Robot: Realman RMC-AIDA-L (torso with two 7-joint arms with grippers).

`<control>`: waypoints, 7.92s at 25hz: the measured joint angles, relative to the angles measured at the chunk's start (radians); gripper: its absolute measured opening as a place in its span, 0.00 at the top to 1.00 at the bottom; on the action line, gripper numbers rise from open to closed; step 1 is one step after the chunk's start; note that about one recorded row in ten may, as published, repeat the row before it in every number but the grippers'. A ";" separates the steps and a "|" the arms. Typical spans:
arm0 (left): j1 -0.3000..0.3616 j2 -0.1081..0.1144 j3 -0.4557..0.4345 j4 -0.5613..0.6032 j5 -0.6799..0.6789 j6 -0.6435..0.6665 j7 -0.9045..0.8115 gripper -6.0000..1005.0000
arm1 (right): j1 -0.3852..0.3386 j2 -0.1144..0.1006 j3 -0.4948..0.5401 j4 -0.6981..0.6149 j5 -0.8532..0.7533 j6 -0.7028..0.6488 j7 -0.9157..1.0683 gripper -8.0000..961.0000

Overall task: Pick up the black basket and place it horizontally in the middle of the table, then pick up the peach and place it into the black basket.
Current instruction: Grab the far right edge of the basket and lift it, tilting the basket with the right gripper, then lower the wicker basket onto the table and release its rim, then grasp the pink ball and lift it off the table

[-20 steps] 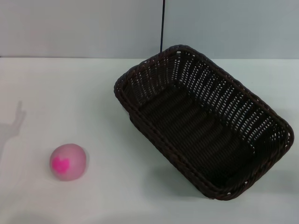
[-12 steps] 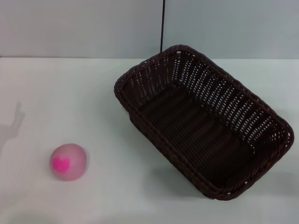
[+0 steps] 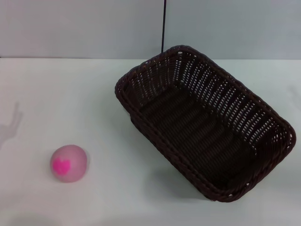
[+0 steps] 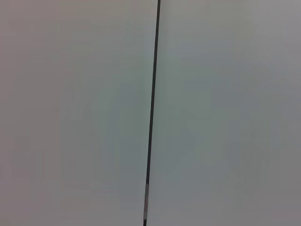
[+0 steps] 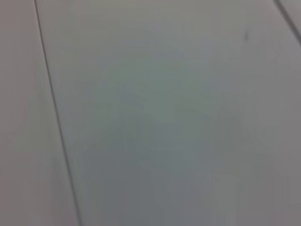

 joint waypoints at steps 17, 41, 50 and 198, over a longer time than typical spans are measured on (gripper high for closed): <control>-0.006 0.000 0.000 0.004 0.000 0.006 0.000 0.17 | 0.202 -0.061 -0.007 -0.835 -0.938 -0.068 1.231 0.23; 0.013 -0.004 0.008 -0.007 0.007 0.035 0.000 0.17 | 0.425 -0.040 -0.264 -0.415 -1.112 0.234 1.234 0.24; 0.019 -0.006 0.008 -0.009 0.007 0.046 0.000 0.17 | 0.431 -0.026 -0.264 -0.367 -1.101 0.307 1.211 0.28; -0.005 -0.001 0.791 0.355 -0.004 0.106 -0.270 0.64 | -0.045 0.009 -0.352 0.283 0.569 -0.156 -0.354 0.37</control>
